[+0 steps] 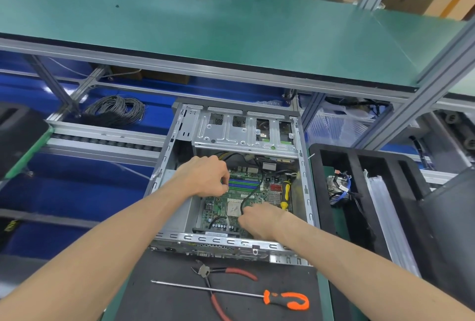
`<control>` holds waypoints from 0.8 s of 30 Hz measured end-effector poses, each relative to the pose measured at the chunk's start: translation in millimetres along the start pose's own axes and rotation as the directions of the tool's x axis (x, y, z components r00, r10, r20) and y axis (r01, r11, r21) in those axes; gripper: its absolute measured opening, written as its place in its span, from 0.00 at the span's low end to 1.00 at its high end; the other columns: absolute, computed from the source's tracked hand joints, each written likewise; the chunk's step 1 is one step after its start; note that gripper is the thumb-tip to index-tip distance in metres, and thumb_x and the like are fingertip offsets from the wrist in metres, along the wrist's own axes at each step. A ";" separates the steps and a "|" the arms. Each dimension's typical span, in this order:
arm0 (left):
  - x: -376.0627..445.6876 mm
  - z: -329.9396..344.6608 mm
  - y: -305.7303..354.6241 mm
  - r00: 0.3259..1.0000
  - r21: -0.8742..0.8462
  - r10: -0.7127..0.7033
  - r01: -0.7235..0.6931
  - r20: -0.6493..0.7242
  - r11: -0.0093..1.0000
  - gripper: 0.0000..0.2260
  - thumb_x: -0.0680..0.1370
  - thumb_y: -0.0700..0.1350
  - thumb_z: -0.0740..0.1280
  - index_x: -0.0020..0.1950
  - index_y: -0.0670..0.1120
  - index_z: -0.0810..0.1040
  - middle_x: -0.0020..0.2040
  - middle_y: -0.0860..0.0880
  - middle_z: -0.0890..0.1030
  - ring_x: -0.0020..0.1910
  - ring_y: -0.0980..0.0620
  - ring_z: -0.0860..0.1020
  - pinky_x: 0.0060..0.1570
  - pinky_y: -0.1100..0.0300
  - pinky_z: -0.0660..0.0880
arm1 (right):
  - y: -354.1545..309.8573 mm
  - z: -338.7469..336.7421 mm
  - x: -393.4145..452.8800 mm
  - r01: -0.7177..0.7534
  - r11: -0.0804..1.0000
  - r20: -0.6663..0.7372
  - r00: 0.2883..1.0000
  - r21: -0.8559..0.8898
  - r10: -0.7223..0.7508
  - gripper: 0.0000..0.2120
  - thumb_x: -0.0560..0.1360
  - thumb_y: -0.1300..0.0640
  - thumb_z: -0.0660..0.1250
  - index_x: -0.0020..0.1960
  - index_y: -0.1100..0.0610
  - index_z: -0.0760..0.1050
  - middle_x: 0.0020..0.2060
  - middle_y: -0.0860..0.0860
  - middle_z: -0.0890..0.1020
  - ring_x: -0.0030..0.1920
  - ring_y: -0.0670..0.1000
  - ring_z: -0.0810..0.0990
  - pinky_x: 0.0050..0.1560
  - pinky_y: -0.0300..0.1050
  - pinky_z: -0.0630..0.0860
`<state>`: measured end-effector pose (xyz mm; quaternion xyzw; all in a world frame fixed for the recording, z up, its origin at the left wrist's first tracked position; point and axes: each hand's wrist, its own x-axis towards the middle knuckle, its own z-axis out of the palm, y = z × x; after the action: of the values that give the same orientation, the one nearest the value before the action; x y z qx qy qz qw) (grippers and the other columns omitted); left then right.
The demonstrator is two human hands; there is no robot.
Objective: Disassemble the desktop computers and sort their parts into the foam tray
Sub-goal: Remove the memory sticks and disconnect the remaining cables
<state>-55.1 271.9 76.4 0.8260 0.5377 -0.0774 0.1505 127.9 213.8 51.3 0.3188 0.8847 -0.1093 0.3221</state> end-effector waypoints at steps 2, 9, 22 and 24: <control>0.0 -0.2 0.3 1.000 0.001 -0.001 0.001 0.001 1.000 0.09 0.73 0.54 0.65 0.47 0.58 0.84 0.39 0.57 0.79 0.35 0.54 0.78 0.38 0.57 0.73 | 0.3 0.4 0.5 0.004 1.000 -0.001 1.000 0.005 -0.004 0.08 0.82 0.65 0.61 0.59 0.63 0.75 0.53 0.61 0.79 0.50 0.61 0.81 0.50 0.55 0.80; 2.1 -0.1 1.8 1.000 0.002 -0.004 0.004 0.012 1.000 0.09 0.72 0.54 0.65 0.46 0.57 0.84 0.37 0.58 0.78 0.35 0.53 0.79 0.40 0.56 0.76 | -2.9 -3.8 5.4 0.032 0.995 0.011 0.999 0.096 -0.033 0.08 0.82 0.66 0.60 0.58 0.65 0.75 0.53 0.61 0.79 0.47 0.60 0.80 0.54 0.56 0.80; 4.7 3.4 -0.8 1.000 -0.004 0.003 -0.003 0.014 1.000 0.09 0.71 0.56 0.65 0.45 0.58 0.84 0.35 0.60 0.76 0.36 0.54 0.79 0.41 0.56 0.77 | -0.2 -11.3 -1.9 0.020 0.989 -0.002 1.000 0.149 -0.020 0.03 0.79 0.65 0.63 0.50 0.65 0.75 0.44 0.56 0.75 0.44 0.58 0.78 0.45 0.51 0.78; 4.7 3.1 -1.7 1.000 -0.008 0.005 -0.005 0.019 1.000 0.09 0.71 0.56 0.65 0.45 0.59 0.84 0.35 0.60 0.76 0.36 0.54 0.79 0.41 0.55 0.76 | 8.6 -15.5 -8.1 -0.030 0.985 -0.042 0.998 0.169 0.037 0.07 0.75 0.63 0.68 0.39 0.61 0.71 0.39 0.53 0.76 0.38 0.53 0.77 0.38 0.46 0.78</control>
<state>-54.7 275.6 71.9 0.8259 0.5346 -0.0825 0.1591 130.3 222.6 68.5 0.3620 0.8738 -0.1709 0.2760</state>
